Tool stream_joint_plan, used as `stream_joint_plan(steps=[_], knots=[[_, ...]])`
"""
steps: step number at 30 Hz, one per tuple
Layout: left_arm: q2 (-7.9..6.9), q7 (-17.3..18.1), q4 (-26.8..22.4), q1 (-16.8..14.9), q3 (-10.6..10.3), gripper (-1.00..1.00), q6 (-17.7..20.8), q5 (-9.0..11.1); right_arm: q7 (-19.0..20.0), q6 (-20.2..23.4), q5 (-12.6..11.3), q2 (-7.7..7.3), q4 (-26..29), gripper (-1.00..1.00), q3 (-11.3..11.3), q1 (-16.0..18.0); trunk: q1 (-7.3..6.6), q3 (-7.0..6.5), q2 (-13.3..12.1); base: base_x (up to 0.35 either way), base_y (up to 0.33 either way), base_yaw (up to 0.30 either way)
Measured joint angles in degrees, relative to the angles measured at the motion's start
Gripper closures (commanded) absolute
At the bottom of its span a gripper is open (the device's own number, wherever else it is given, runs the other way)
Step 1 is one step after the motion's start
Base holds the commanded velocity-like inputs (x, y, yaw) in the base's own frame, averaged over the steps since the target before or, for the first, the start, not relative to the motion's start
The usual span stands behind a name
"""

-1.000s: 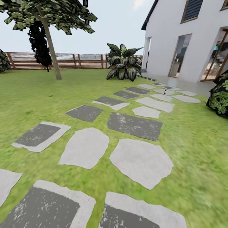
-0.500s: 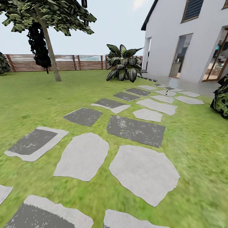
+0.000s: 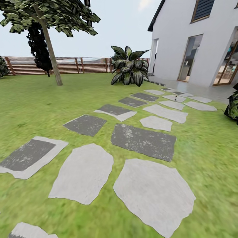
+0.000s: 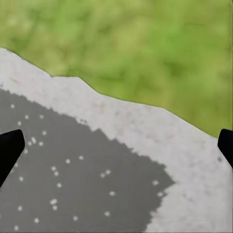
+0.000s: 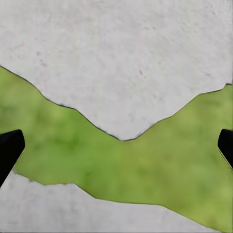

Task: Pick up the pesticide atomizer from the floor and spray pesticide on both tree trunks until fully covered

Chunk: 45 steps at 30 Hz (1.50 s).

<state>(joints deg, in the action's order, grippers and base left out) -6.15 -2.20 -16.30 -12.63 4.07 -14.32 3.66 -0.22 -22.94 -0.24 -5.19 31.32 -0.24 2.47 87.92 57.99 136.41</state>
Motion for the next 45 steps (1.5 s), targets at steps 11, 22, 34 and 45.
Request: stream_joint_plan(steps=[11, 22, 34, 45], knots=[[0.00, 0.0, 0.0, 0.0, 0.0, -1.00, 0.0, 0.0, 0.0, 0.0, 0.0, 0.00, 0.0, -1.00, 0.0, 0.0, 0.00, 0.00, 0.0, 0.340, 0.000, 0.000], [0.00, 0.0, 0.0, 0.0, 0.0, -1.00, 0.0, 0.0, 0.0, 0.0, 0.0, 0.00, 0.0, -1.00, 0.0, 0.0, 0.00, 0.00, 0.0, 0.340, 0.000, 0.000], [0.00, 0.0, 0.0, 0.0, 0.0, -1.00, 0.0, 0.0, 0.0, 0.0, 0.0, 0.00, -0.1, -1.00, -0.1, 0.0, 0.00, 0.00, 0.0, 0.340, 0.000, 0.000], [-0.01, 0.0, 0.0, 0.0, 0.0, -1.00, 0.0, 0.0, 0.0, 0.0, 0.0, 0.00, -0.1, -1.00, -0.1, 0.0, 0.00, 0.00, 0.0, 0.340, 0.000, -0.020]])
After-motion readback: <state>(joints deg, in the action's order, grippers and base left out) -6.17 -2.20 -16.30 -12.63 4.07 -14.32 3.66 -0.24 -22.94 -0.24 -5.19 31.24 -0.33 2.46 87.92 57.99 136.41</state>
